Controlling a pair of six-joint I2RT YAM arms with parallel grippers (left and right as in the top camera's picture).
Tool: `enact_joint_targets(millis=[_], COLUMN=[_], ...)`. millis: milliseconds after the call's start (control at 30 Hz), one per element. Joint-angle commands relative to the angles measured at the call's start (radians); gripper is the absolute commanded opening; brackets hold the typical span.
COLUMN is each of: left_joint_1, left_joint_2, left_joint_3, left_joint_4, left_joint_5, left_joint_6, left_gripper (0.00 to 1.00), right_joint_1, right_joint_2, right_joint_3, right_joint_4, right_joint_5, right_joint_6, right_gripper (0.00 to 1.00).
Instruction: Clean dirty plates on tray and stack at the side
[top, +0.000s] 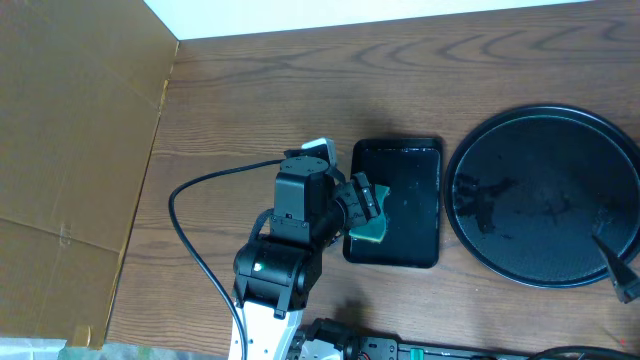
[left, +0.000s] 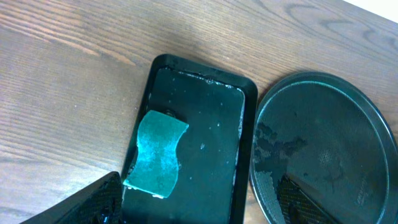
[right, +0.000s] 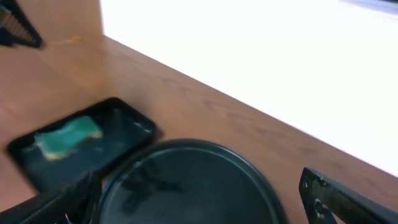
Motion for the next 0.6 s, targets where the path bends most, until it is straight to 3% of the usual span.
enact_joint_targets(millis=[0,133,333,567], left_joint_1=[0.003,0.003,0.003,0.003], left_joint_2=[0.004,0.004,0.004,0.004], left_joint_3=[0.022,0.022,0.022,0.022], left_joint_4=[-0.001,0.000,0.000,-0.001], left_joint_5=[-0.005,-0.005,-0.005,-0.005], left_joint_6=[0.002,0.002,0.002,0.002], left_gripper=[0.80,0.80,0.80,0.80], right_joint_1=[-0.001,-0.028,-0.043,-0.043], right_joint_2=[-0.090,-0.185,-0.317,-0.327], right_joint_3=[-0.137,-0.287,-0.487,-0.643], right_joint_4=[0.042,0.135,0.264,0.493], right_joint_5=[0.130,0.178,0.265,0.287], right_joint_6=[-0.023,0.005,0.200,0.243], right_gripper=[0.99,0.99,0.99,0.99])
